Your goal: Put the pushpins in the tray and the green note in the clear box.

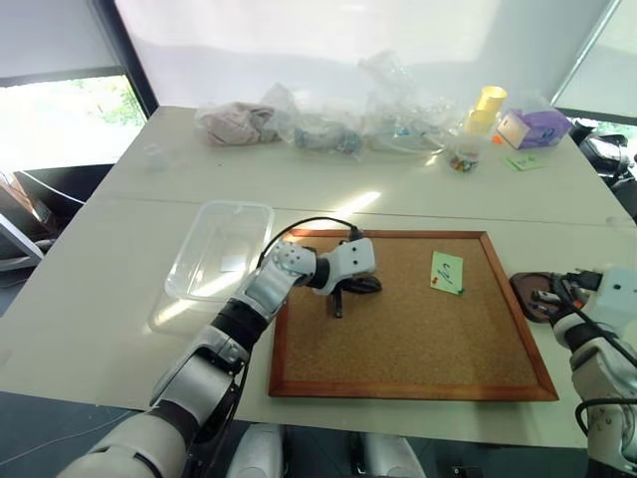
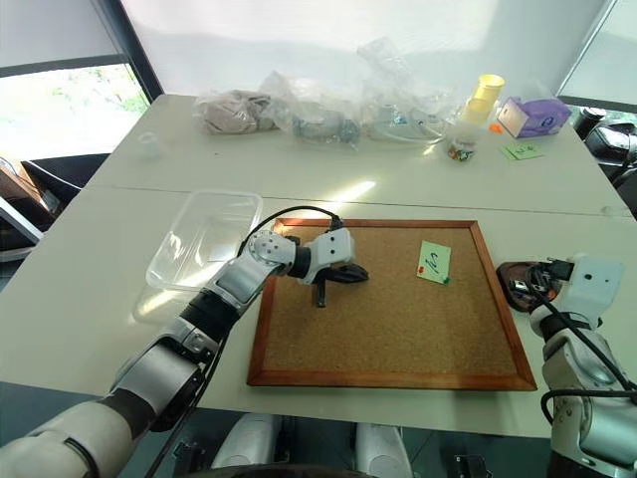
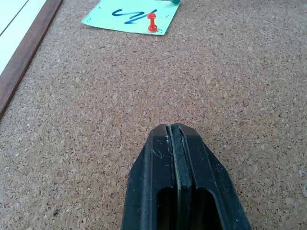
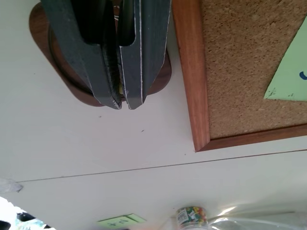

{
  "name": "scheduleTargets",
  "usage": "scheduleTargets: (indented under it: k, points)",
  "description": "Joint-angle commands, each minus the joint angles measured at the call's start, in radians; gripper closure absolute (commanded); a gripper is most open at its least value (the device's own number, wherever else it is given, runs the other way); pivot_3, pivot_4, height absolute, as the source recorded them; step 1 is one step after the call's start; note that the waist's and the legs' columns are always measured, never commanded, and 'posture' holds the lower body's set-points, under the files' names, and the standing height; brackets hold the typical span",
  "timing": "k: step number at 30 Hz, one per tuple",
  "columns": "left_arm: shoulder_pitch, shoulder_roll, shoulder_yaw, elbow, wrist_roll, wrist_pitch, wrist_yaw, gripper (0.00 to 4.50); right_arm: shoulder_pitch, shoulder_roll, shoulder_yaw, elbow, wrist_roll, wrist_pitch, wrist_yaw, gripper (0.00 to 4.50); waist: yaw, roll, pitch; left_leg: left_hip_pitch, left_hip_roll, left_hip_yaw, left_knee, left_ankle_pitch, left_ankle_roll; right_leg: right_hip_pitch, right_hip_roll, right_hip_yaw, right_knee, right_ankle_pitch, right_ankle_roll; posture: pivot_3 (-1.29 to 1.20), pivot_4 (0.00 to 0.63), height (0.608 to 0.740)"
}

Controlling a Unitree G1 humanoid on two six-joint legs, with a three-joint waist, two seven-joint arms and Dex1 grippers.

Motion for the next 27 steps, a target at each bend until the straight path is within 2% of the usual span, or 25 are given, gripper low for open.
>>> scheduleTargets:
  k: [1, 4, 7, 14, 24, 27]
  points:
    - [0.011, -0.005, -0.026, 0.024, 0.016, -0.003, -0.002, 4.50, -0.009, 0.005, -0.032, -0.013, 0.016, -0.006, -0.007, 4.46, 0.004, 0.000, 0.000, 0.000, 0.000, 0.000, 0.000, 0.000, 0.000, 0.000, 0.000, 0.000, 0.000, 0.000, 0.000, 0.00, 0.150, 0.740]
    - [0.012, -0.005, -0.025, 0.022, 0.016, -0.004, -0.002, 4.50, -0.013, 0.004, -0.032, 0.005, 0.007, -0.008, -0.012, 4.46, 0.006, 0.000, 0.000, -0.001, 0.000, 0.000, 0.000, 0.000, 0.000, 0.000, 0.000, 0.000, -0.001, 0.000, 0.000, 0.00, 0.150, 0.740]
    - [0.012, -0.005, -0.024, 0.021, 0.015, -0.006, -0.001, 4.50, -0.015, -0.003, -0.030, 0.028, -0.006, -0.007, -0.018, 3.59, 0.006, 0.000, 0.000, 0.000, 0.000, 0.000, 0.000, 0.000, 0.000, 0.000, 0.000, 0.000, -0.001, 0.000, 0.000, 0.00, 0.150, 0.740]
    - [0.009, -0.009, -0.023, 0.027, 0.015, -0.011, 0.003, 4.50, -0.019, -0.009, -0.028, 0.047, -0.011, -0.008, -0.016, 0.12, 0.005, 0.000, 0.000, -0.001, 0.000, 0.000, 0.000, 0.000, 0.000, 0.000, 0.000, 0.000, -0.001, 0.000, 0.000, 0.00, 0.150, 0.740]
    - [0.014, -0.010, -0.022, 0.030, 0.015, -0.016, 0.001, 4.50, 0.013, -0.014, -0.037, -0.011, -0.016, -0.050, 0.013, 0.05, 0.005, 0.000, 0.000, -0.001, 0.000, 0.000, 0.000, 0.000, 0.000, 0.000, 0.000, 0.000, -0.001, 0.000, 0.000, 0.00, 0.150, 0.740]
    - [0.015, -0.011, -0.023, 0.026, 0.014, -0.015, -0.001, 4.50, 0.027, -0.017, -0.001, -0.069, 0.023, -0.036, 0.071, 0.05, 0.005, 0.000, 0.000, -0.001, 0.000, 0.000, 0.000, 0.000, 0.000, 0.000, 0.000, 0.000, -0.001, 0.000, 0.000, 0.00, 0.150, 0.740]
